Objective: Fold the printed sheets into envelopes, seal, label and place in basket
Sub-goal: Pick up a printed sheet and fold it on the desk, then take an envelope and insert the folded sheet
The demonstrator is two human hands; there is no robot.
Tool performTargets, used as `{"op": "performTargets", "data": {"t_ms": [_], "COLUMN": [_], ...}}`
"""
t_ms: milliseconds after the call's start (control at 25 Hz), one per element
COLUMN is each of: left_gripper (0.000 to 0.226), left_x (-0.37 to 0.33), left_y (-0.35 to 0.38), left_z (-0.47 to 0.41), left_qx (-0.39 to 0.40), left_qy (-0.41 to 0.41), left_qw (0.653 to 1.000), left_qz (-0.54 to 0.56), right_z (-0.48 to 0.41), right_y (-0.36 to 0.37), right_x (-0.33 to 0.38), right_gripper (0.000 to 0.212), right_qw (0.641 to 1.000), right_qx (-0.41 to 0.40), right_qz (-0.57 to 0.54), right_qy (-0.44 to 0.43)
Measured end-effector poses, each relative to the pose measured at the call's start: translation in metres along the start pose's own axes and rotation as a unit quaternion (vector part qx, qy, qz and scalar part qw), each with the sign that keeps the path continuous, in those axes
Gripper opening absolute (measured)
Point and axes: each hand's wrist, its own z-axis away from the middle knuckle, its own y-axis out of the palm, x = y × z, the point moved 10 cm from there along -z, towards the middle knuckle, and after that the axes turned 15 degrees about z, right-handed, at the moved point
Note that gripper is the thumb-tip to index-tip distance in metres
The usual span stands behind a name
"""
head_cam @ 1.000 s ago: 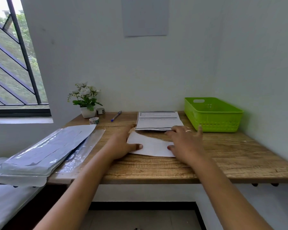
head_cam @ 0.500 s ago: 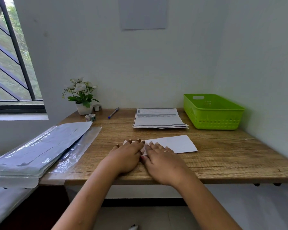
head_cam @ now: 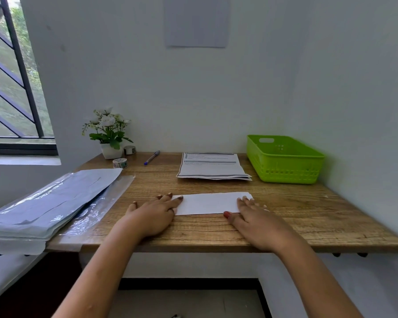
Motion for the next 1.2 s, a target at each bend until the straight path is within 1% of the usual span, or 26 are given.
{"op": "performTargets", "data": {"t_ms": [160,280,400,480,560,680,800,920,1000,1080,1120,1160,1200], "left_gripper": [0.046,0.047,0.050,0.052,0.052,0.054,0.055,0.055,0.056,0.056,0.055,0.053,0.052], "left_x": [0.010,0.000,-0.035,-0.070,-0.107,-0.151,-0.163,-0.160,-0.152,-0.126,-0.106,-0.077,-0.039], "left_y": [-0.008,-0.010,-0.003,0.009,0.023,0.040,0.051,0.051,0.037,0.004,-0.015,-0.036,-0.059], "left_z": [0.006,0.007,0.002,-0.004,-0.011,-0.021,-0.028,-0.027,-0.017,0.000,0.011,0.027,0.048], "left_qx": [-0.002,-0.022,-0.034,-0.026,-0.021,-0.029,-0.031,-0.039,-0.078,-0.160,-0.199,-0.241,-0.284], "left_qy": [-0.019,-0.029,-0.023,-0.011,0.014,0.045,0.039,0.047,0.057,0.050,0.038,0.018,-0.010], "left_qw": [1.000,0.999,0.998,0.998,0.997,0.996,0.998,0.998,0.994,0.981,0.973,0.962,0.951], "left_qz": [0.001,-0.020,-0.056,-0.064,-0.075,-0.071,-0.045,-0.005,0.050,0.096,0.113,0.123,0.125], "right_z": [0.006,0.010,0.012,0.010,0.008,0.007,0.007,0.010,0.009,0.006,0.005,0.003,0.001], "right_y": [-0.004,-0.011,-0.011,-0.010,-0.010,-0.008,-0.005,-0.006,-0.018,-0.043,-0.057,-0.068,-0.076], "right_x": [-0.011,-0.008,0.015,0.018,0.005,-0.037,-0.058,-0.057,-0.044,-0.004,0.024,0.062,0.107], "right_gripper": [0.081,0.083,0.069,0.060,0.056,0.055,0.055,0.055,0.054,0.054,0.054,0.054,0.054], "right_qw": [0.999,0.997,0.997,0.998,0.997,0.994,0.995,0.995,0.994,0.991,0.987,0.983,0.978], "right_qx": [0.010,-0.014,-0.051,-0.049,-0.044,-0.033,-0.014,-0.013,-0.041,-0.118,-0.156,-0.178,-0.182], "right_qz": [0.006,0.023,0.028,0.016,0.014,0.019,0.029,0.025,0.025,0.001,-0.020,-0.042,-0.061], "right_qy": [0.034,0.075,0.054,0.043,0.054,0.099,0.096,0.099,0.098,0.064,0.029,-0.022,-0.084]}}
